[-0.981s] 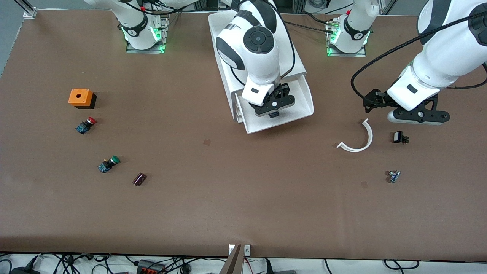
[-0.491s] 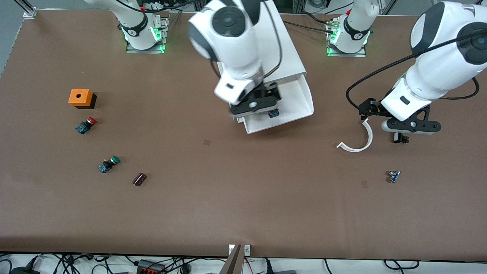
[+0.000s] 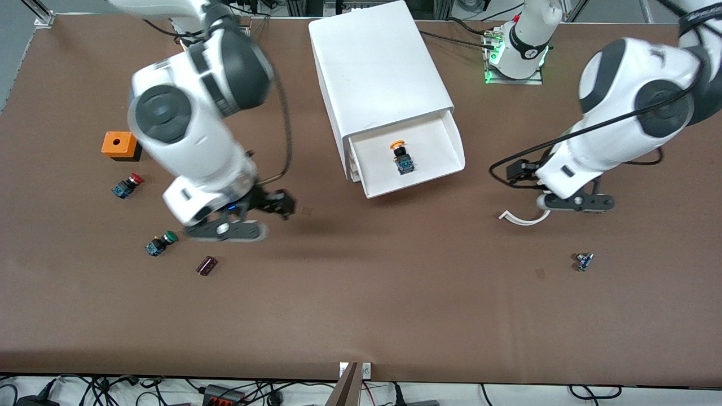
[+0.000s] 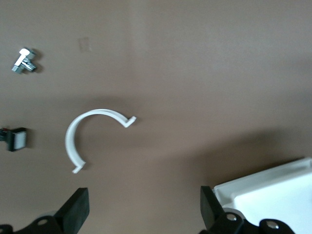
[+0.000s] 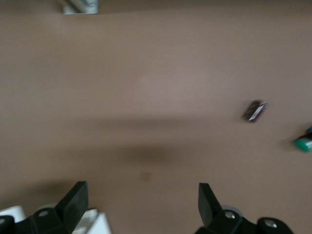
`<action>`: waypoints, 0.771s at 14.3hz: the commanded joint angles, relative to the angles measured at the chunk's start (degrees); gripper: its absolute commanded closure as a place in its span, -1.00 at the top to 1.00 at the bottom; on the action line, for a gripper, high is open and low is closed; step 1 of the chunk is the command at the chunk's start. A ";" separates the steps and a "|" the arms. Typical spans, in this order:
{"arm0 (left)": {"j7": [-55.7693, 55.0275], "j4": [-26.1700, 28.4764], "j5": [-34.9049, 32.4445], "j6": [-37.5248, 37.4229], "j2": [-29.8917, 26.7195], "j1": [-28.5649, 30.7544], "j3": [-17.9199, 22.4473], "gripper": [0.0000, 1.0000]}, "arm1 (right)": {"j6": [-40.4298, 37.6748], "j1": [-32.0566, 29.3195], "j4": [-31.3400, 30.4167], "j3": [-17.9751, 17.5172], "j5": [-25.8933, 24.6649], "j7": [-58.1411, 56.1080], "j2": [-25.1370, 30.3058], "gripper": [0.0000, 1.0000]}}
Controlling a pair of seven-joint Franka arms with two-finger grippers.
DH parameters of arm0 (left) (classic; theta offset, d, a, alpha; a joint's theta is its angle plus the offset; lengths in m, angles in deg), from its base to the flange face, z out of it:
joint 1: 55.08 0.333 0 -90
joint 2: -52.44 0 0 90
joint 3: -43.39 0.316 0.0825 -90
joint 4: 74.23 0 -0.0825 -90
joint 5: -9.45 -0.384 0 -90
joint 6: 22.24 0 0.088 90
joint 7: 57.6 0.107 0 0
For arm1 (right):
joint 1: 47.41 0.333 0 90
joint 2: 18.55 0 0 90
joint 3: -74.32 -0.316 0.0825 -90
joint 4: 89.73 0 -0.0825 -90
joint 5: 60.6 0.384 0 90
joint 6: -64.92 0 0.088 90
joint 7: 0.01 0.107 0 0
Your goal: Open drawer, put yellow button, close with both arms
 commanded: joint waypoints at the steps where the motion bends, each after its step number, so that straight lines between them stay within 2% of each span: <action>1: -8.30 -0.26 0.56 4.17 2.73 -4.37 -0.04 1.00 | -2.09 -7.82 -1.53 -1.08 -0.36 -11.06 1.12 1.00; 6: -21.04 -0.26 0.82 11.98 6.68 -10.88 -0.04 1.00 | -6.57 -15.83 -1.62 -1.08 -0.19 -13.29 2.18 1.00; 10: -25.19 0.09 0.83 17.71 9.14 -13.17 0.05 1.00 | -7.46 -18.74 -1.97 -0.99 -0.27 -13.56 4.28 1.00; 11: -26.24 0.70 0.74 19.55 9.93 -13.61 0.05 1.00 | -6.85 -19.09 -3.89 -0.90 -0.36 -13.47 6.20 1.00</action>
